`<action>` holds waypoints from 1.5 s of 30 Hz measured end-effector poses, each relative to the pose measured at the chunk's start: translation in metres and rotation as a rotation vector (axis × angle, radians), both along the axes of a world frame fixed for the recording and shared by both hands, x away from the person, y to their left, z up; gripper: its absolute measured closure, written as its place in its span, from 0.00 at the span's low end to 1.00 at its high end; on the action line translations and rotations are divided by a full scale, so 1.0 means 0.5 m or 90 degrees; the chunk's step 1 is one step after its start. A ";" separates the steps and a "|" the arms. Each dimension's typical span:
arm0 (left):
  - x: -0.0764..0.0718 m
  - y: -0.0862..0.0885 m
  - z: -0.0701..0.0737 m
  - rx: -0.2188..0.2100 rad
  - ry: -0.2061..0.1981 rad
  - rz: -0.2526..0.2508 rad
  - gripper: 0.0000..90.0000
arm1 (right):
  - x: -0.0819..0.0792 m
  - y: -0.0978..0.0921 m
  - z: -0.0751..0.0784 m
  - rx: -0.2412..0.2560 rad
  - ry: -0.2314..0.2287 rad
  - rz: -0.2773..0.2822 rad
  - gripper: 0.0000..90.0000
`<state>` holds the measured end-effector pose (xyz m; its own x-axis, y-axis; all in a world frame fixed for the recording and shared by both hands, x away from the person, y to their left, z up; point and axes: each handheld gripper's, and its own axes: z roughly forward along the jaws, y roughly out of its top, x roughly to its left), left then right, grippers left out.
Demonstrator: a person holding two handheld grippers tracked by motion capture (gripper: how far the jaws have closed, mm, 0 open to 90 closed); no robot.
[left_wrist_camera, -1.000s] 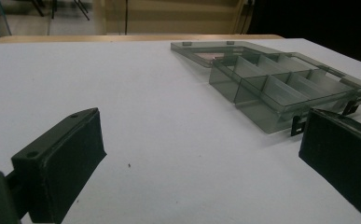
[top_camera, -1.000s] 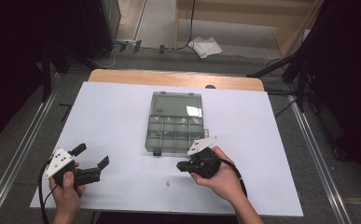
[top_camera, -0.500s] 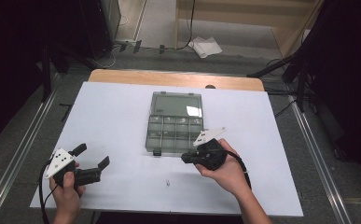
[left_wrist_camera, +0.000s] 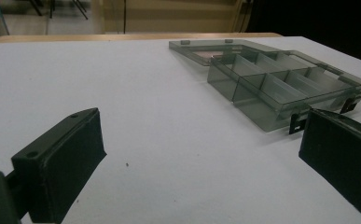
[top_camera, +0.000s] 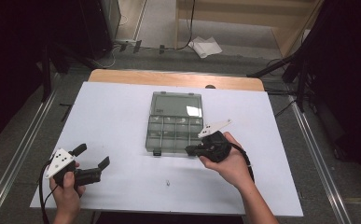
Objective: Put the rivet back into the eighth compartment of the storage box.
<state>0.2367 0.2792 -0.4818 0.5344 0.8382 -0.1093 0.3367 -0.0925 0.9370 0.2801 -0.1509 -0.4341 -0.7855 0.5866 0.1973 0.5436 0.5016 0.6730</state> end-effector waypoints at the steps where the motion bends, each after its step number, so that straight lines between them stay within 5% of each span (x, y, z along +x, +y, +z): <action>1: 0.000 0.000 0.000 -0.001 0.000 0.000 0.00 | 0.002 -0.001 0.000 -0.001 0.001 -0.003 0.98; 26: 0.000 -0.001 0.000 0.004 -0.002 -0.002 0.00 | 0.051 -0.028 0.005 -0.006 -0.009 -0.043 0.98; 45: -0.001 0.000 0.001 0.003 -0.002 -0.001 0.00 | 0.092 -0.031 -0.029 -0.039 0.002 -0.075 0.98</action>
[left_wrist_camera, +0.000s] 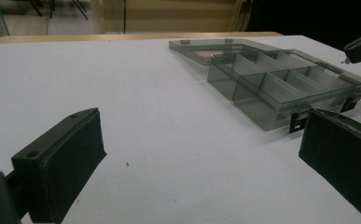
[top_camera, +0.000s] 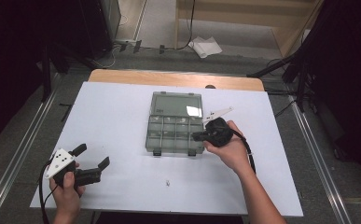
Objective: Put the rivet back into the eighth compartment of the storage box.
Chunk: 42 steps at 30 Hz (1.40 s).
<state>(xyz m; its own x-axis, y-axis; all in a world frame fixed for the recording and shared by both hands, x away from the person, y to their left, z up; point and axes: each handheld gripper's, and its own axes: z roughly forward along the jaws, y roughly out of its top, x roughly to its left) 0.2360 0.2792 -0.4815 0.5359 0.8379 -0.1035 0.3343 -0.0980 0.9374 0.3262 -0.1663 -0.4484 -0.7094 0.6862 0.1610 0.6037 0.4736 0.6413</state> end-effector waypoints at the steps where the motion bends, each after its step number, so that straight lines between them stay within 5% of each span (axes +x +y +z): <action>1: 0.000 0.000 0.000 0.000 0.000 0.000 0.00 | 0.002 0.000 -0.003 -0.005 0.002 -0.001 0.98; 30: 0.000 0.000 0.000 -0.002 0.000 0.002 0.00 | 0.013 0.004 -0.036 -0.055 0.024 -0.008 0.96; 42: 0.000 0.000 0.000 -0.004 -0.002 0.002 0.00 | 0.004 0.006 -0.028 -0.055 0.014 0.004 0.77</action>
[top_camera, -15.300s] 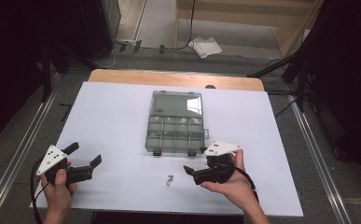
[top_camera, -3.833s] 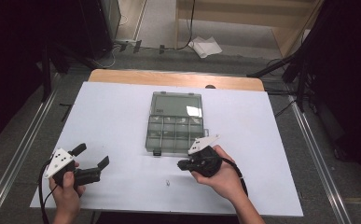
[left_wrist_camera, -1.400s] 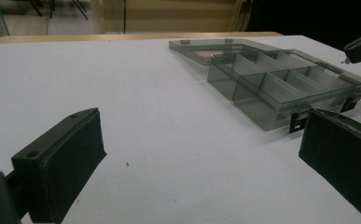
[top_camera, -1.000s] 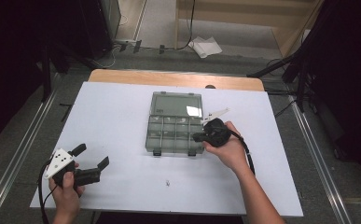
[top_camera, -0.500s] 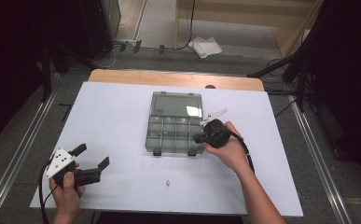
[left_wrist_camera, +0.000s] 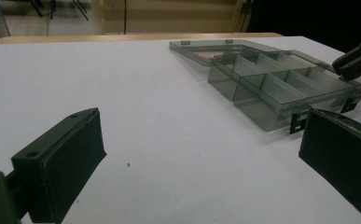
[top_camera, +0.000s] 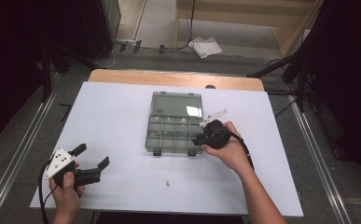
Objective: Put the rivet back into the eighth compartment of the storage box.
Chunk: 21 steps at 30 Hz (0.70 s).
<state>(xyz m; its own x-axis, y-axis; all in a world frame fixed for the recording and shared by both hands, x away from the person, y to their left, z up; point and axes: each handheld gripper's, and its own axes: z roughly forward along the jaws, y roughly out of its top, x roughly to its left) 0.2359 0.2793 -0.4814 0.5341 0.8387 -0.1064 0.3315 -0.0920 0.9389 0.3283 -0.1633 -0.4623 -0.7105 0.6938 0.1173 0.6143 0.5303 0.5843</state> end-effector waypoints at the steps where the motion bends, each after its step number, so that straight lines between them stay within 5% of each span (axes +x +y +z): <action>1: 0.000 0.000 0.000 0.001 0.000 0.000 0.00 | -0.001 0.000 0.001 0.000 0.000 0.001 0.74; 9: 0.000 0.000 0.000 -0.001 0.000 0.001 0.00 | -0.014 0.009 0.006 -0.003 0.007 0.007 0.47; 18: 0.000 0.000 0.000 0.001 0.000 -0.001 0.00 | -0.027 0.025 0.012 -0.021 0.014 0.021 0.00; 21: -0.001 -0.002 0.001 0.014 -0.007 0.002 0.00 | -0.033 0.029 0.016 -0.020 0.012 0.025 0.00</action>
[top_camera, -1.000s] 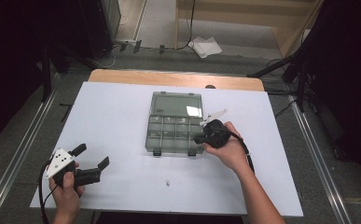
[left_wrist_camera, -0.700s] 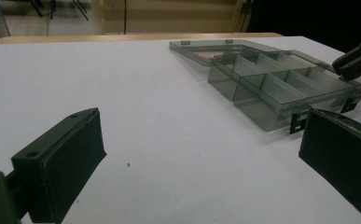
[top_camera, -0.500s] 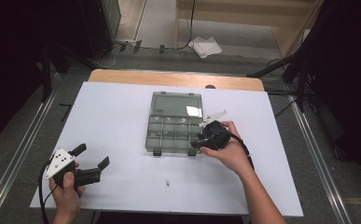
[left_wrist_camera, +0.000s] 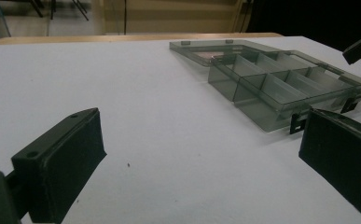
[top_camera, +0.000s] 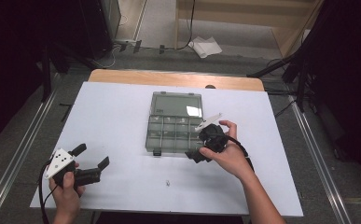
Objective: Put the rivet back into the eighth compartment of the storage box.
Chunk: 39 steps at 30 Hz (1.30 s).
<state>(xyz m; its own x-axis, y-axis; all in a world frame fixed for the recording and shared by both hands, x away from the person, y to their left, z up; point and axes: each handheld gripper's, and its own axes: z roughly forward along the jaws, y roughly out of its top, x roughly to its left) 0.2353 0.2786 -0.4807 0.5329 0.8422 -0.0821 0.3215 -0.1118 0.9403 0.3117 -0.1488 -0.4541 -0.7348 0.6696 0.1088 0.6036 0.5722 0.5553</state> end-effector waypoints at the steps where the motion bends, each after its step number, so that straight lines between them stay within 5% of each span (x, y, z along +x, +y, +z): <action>1: -0.001 -0.002 0.001 0.009 -0.004 0.000 0.00 | -0.002 0.001 0.002 -0.002 -0.003 0.000 0.00; 39: -0.002 -0.003 0.001 0.009 -0.005 -0.005 0.00 | -0.089 0.088 -0.003 -0.015 -0.011 0.082 0.00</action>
<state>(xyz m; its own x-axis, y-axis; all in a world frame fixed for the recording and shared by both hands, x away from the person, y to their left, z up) 0.2343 0.2770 -0.4801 0.5396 0.8394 -0.0659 0.3140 -0.1280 0.9407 0.2673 -0.1048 -0.4555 -0.8160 0.5724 0.0806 0.5153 0.6571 0.5502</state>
